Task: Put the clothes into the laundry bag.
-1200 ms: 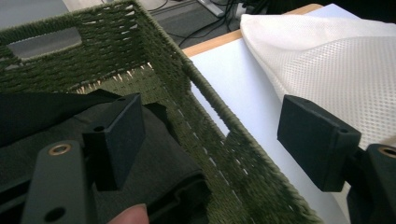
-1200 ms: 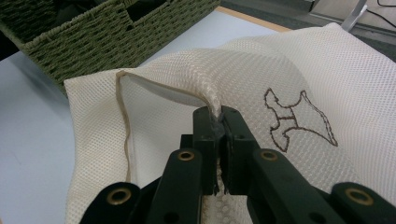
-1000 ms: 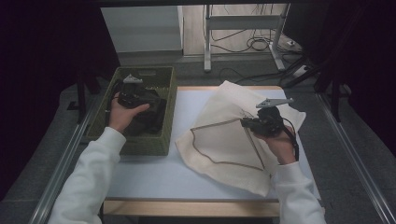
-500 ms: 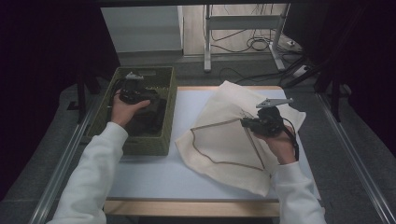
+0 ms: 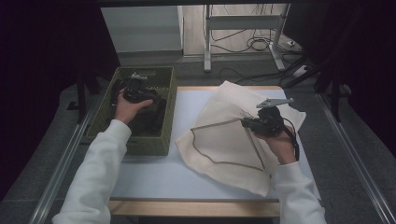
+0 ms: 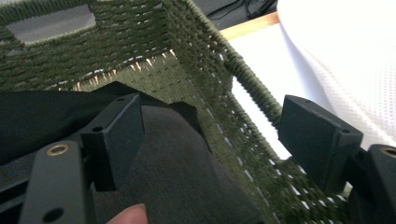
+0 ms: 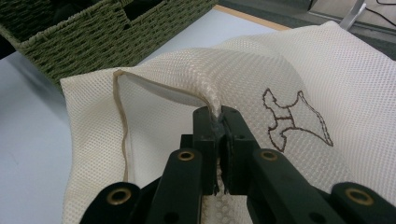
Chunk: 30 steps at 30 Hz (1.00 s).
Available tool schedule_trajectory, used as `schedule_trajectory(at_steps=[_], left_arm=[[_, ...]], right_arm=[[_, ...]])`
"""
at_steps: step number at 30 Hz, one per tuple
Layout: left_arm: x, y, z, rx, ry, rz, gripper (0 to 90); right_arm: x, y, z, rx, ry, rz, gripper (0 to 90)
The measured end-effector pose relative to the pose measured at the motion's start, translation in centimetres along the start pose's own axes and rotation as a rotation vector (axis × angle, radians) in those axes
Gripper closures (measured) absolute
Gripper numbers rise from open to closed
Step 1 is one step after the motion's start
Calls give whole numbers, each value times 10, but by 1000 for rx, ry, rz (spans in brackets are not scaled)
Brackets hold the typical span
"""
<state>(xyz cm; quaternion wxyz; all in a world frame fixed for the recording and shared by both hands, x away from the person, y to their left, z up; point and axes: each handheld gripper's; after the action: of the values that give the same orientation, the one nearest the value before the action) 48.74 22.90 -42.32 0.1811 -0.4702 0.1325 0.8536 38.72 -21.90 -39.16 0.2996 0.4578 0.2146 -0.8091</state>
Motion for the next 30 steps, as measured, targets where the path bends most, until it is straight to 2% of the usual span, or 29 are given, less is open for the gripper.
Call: schedule_trajectory(at_steps=[7, 13, 20, 26, 30], left_arm=[[3, -6, -13, -18, -25, 10, 210], [6, -11, -25, -15, -82, 17, 175], [5, -12, -39, -29, -138, -2, 149], [10, -14, -54, -62, -197, -29, 139], [12, -15, -59, -79, -215, -41, 135]], right_arm=[[1, 1, -1, 0, -4, -1, 855], [1, 1, -1, 1, -6, -4, 855], [2, 3, -1, 3, -7, -7, 855], [2, 4, -1, 4, -6, -9, 855], [3, 5, -2, 6, -10, -13, 855]])
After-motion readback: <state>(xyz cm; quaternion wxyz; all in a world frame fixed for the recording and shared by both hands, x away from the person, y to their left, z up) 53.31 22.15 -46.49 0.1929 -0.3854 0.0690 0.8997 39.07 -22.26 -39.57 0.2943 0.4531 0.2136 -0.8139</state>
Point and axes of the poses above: each handheld gripper's, and its own axes: z roughly backward along the jaws, x roughly out of its underside, y roughly to its right, and after that the axes turned 9 degrees about y, right-handed
